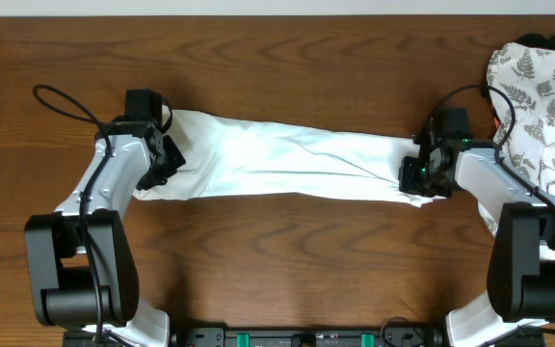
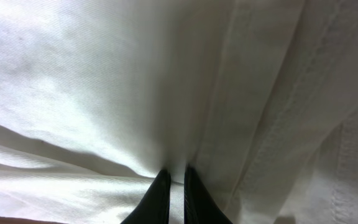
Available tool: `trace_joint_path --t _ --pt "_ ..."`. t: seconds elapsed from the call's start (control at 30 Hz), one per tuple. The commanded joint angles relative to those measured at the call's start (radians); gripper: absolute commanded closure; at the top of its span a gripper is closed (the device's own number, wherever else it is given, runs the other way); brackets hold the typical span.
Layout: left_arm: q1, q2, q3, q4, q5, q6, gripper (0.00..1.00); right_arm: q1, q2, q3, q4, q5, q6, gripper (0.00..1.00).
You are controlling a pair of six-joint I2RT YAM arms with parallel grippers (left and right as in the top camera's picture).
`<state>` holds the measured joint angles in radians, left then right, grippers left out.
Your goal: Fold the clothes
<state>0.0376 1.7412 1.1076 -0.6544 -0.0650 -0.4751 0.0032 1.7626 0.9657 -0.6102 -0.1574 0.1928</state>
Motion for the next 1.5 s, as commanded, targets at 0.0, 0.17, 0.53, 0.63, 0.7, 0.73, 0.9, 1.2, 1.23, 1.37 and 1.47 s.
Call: trace_joint_path --t 0.0,0.17,0.53,0.63,0.7,0.73,0.9,1.2,1.23,1.37,1.47 --pt "0.006 0.016 -0.014 0.000 -0.053 -0.021 0.89 0.005 0.016 -0.012 -0.007 0.019 -0.008 0.91" --pt "0.006 0.045 -0.034 0.023 -0.053 -0.021 0.89 0.004 0.016 -0.012 -0.007 0.019 -0.008 0.90" --pt "0.006 0.061 -0.022 0.089 -0.082 -0.016 0.89 0.004 0.016 -0.012 0.027 0.023 -0.060 0.81" --pt "0.006 0.032 0.035 0.094 -0.082 -0.016 0.89 0.002 0.016 -0.008 0.074 0.023 -0.101 0.73" --pt "0.006 0.014 0.069 0.097 -0.081 -0.016 0.89 -0.006 0.016 -0.005 0.109 0.023 -0.101 0.71" --pt "0.006 0.007 0.085 0.095 -0.078 -0.016 0.89 -0.010 0.016 -0.005 0.126 0.022 -0.102 0.70" --pt "0.006 -0.052 0.130 0.084 -0.077 -0.016 0.88 -0.013 0.016 -0.005 0.164 0.021 -0.159 0.70" --pt "0.001 -0.150 0.129 0.096 0.021 -0.019 0.94 -0.013 0.016 0.049 0.167 0.019 -0.188 0.66" --pt "-0.002 -0.146 0.127 0.096 0.028 -0.019 0.94 -0.013 0.016 0.061 0.164 0.019 -0.198 0.64" --pt "-0.011 -0.135 0.124 0.080 0.032 -0.015 0.94 -0.008 0.016 0.141 0.074 0.019 -0.201 0.60" --pt "-0.011 -0.137 0.124 0.072 0.036 -0.015 0.94 -0.002 0.016 0.224 -0.055 0.026 -0.197 0.78"
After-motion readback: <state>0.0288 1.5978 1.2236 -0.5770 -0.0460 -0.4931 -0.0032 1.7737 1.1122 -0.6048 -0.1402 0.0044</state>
